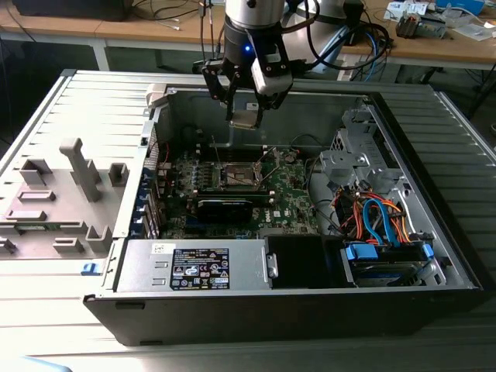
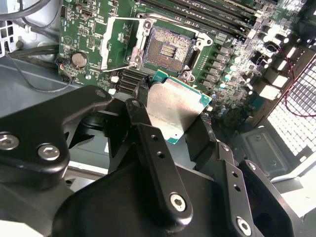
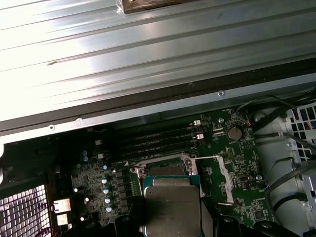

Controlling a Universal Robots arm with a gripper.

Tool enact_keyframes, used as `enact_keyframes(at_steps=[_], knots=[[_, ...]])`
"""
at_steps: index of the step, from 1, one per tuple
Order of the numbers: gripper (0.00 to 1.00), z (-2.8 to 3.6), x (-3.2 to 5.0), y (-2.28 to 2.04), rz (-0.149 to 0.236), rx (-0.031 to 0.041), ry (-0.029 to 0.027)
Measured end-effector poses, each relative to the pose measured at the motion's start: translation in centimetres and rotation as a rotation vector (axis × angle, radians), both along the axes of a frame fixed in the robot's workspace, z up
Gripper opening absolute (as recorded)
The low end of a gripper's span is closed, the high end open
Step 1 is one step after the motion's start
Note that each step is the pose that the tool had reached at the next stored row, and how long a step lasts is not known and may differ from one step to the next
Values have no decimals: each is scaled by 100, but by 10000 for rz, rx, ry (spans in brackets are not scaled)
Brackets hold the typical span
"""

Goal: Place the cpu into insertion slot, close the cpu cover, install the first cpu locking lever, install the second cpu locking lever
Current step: 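Place the cpu into insertion slot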

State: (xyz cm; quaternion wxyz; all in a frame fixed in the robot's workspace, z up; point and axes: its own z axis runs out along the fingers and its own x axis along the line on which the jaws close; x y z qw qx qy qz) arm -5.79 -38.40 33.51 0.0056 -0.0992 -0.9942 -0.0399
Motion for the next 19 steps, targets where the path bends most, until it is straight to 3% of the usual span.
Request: enact_keyframes(at_steps=[19], knots=[[55,-6,0,0,-374,0,0]])
